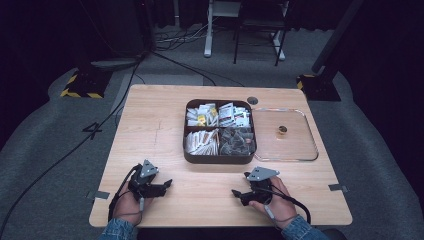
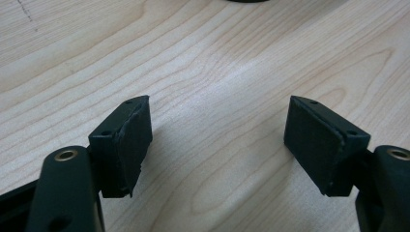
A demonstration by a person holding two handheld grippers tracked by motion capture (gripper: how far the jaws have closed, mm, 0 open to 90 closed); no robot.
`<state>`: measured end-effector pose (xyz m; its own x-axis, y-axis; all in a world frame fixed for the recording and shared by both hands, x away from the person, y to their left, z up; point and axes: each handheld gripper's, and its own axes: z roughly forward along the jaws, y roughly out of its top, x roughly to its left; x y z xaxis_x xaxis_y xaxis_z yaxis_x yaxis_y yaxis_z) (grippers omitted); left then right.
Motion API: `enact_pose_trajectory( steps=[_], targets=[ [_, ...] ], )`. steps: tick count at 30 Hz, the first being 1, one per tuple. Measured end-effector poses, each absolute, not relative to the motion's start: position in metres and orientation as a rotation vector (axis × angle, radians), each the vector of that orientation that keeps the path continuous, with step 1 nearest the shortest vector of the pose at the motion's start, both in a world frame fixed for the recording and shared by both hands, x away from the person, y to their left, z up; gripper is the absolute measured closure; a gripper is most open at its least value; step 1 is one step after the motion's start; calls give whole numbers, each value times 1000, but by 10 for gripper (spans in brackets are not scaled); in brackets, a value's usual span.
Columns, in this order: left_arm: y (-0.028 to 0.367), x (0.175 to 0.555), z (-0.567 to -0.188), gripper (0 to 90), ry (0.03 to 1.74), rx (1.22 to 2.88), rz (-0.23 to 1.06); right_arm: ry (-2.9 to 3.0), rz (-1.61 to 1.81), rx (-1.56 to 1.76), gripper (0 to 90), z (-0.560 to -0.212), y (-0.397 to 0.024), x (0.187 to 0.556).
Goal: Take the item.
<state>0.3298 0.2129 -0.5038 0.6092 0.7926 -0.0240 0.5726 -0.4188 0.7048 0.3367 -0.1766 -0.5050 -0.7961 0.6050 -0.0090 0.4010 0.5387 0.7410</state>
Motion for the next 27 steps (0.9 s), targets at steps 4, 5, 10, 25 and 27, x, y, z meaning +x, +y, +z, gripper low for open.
enact_pose_trajectory(
  steps=[4,5,10,25,27],
  targets=[
    [213,330,-504,259,1068,2147,416,2501,1121,846,303,-504,-178,336],
    [213,330,-504,259,1069,2147,416,2498,1126,846,332,-504,-178,336],
    [213,330,-504,259,1071,2146,415,2485,1139,848,439,-504,-177,336],
    [213,330,-504,259,1073,2146,415,2468,1315,1005,550,-476,-189,350],
    [213,330,-504,259,1073,2146,415,2422,1372,1053,532,-465,-193,355]
  ],
)
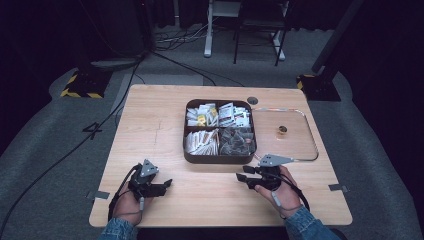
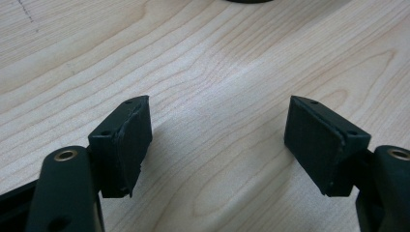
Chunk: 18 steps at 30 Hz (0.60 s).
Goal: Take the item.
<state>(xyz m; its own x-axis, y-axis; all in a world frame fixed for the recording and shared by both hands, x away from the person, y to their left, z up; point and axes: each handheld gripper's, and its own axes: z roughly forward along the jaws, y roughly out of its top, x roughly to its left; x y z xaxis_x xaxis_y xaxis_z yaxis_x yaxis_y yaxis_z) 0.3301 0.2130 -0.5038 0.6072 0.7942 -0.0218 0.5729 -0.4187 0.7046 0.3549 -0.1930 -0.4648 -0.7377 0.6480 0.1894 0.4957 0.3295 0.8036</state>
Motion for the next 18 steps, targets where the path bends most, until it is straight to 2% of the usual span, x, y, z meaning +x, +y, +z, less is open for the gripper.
enact_pose_trajectory(
  steps=[10,18],
  targets=[
    [213,330,-504,259,1071,2146,414,2328,1432,1129,505,-428,-200,378],
    [215,327,-504,256,1076,2146,416,2323,1364,1109,459,-402,-198,411]
  ],
)
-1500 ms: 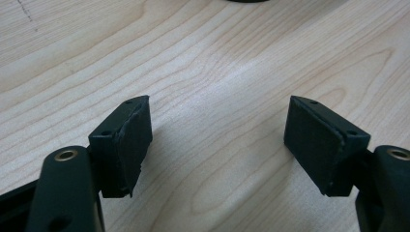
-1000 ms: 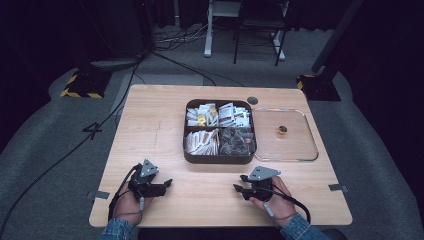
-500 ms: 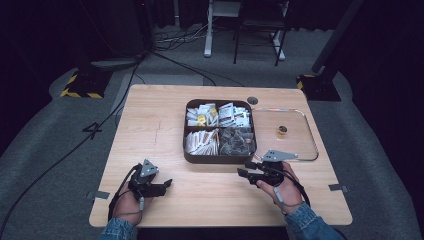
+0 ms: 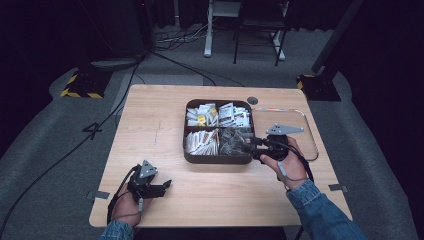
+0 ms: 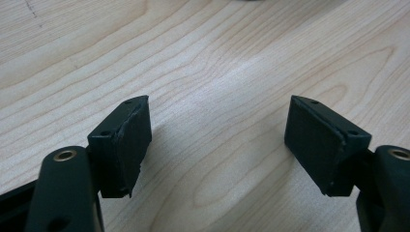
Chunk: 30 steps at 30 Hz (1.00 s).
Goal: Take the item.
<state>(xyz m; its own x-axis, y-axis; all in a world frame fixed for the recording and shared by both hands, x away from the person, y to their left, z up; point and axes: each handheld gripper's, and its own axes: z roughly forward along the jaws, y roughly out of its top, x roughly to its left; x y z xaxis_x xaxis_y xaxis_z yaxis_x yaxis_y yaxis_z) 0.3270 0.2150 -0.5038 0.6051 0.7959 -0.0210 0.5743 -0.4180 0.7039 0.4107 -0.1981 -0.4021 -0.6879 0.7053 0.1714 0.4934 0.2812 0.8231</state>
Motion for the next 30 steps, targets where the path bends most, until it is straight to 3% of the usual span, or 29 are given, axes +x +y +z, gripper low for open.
enact_pose_trajectory(
  steps=[17,30],
  targets=[
    [216,331,-504,244,1075,2148,419,2222,1290,1244,432,-386,-201,487],
    [216,332,-504,244,1089,2143,418,2212,1204,1246,416,-379,-197,525]
  ],
)
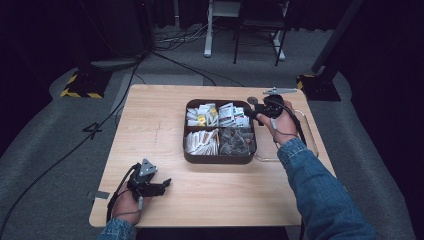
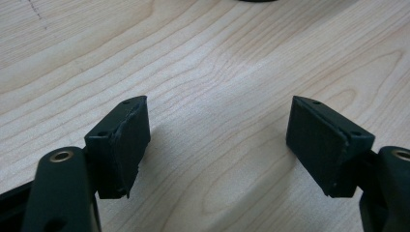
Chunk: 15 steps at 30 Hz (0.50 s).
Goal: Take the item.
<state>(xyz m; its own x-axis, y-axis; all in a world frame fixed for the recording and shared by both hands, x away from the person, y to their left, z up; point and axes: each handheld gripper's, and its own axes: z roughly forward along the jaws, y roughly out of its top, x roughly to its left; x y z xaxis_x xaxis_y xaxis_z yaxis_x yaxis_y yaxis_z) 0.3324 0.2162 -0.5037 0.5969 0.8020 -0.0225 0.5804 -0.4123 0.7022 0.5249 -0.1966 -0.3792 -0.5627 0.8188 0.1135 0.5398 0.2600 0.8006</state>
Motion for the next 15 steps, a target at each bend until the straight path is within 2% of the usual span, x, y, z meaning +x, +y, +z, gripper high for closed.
enact_pose_trajectory(
  steps=[15],
  targets=[
    [217,333,-504,243,1095,2143,423,2232,1095,1260,430,-381,-177,562]
  ],
)
